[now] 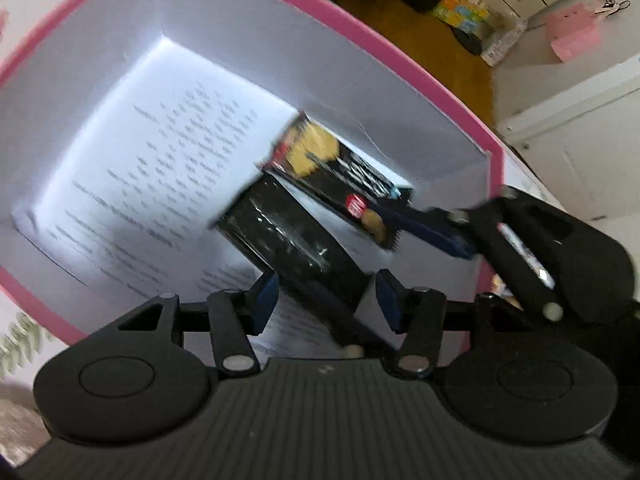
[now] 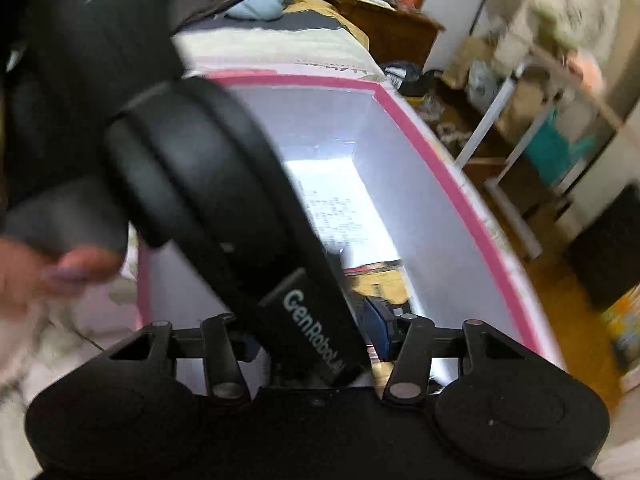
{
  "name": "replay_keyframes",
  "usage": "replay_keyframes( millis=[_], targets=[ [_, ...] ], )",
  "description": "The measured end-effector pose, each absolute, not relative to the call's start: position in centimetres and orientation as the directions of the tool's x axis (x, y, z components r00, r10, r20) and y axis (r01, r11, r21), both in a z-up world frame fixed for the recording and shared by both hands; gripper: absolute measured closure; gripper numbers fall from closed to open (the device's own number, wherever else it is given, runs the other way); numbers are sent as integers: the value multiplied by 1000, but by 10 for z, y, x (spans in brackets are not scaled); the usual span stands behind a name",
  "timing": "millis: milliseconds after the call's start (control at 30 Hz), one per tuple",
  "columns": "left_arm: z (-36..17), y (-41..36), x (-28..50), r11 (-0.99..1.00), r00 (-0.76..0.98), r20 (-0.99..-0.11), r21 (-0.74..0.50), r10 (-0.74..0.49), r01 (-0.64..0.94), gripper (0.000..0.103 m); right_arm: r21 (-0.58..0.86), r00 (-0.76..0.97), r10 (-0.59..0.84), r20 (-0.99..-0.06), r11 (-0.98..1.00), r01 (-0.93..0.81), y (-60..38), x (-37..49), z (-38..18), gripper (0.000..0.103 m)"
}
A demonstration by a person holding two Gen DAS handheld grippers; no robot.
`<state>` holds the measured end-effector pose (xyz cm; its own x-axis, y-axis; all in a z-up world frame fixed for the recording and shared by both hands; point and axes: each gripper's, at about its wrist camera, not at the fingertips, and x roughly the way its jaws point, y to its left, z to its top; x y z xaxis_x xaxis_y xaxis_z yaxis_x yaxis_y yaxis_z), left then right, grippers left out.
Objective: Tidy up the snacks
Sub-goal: 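Lower the black package into the pink box and open the left gripper, then move the left gripper back from the box toward the snack pile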
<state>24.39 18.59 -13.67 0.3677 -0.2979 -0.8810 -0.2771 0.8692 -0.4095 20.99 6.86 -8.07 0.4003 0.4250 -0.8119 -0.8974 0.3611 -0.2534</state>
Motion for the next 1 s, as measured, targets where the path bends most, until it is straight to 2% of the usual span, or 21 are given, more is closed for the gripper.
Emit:
replay_keyframes(
  millis=[100, 300, 400, 500, 700, 900, 1000],
  targets=[
    [-127, 189, 239, 872, 400, -869, -414, -292, -261, 48, -275, 439, 415, -797, 397, -876, 60, 203, -76, 47],
    [-98, 186, 220, 895, 441, -846, -409, -300, -176, 48, -190, 483, 457, -747, 549, -814, 18, 175, -43, 47],
    [-83, 176, 205, 914, 447, -844, -386, -295, -125, 48, -196, 558, 463, -689, 623, -758, -4, 153, -25, 46],
    [-70, 160, 188, 938, 449, -850, -341, -275, -70, 48, -175, 594, 483, -643, 663, -728, -25, 129, -8, 41],
    [-36, 129, 153, 953, 476, -832, -302, -284, 41, 48, -111, 610, 393, -688, 773, -624, -63, 97, 7, 41],
    [-14, 85, 125, 947, 479, -818, -264, -319, 181, 40, 1, 590, 336, -734, 870, -494, -137, 84, 15, 41],
    [-10, 57, 121, 936, 448, -827, -251, -341, 248, 33, 53, 590, 317, -742, 906, -420, -173, 84, 12, 40]
  ],
)
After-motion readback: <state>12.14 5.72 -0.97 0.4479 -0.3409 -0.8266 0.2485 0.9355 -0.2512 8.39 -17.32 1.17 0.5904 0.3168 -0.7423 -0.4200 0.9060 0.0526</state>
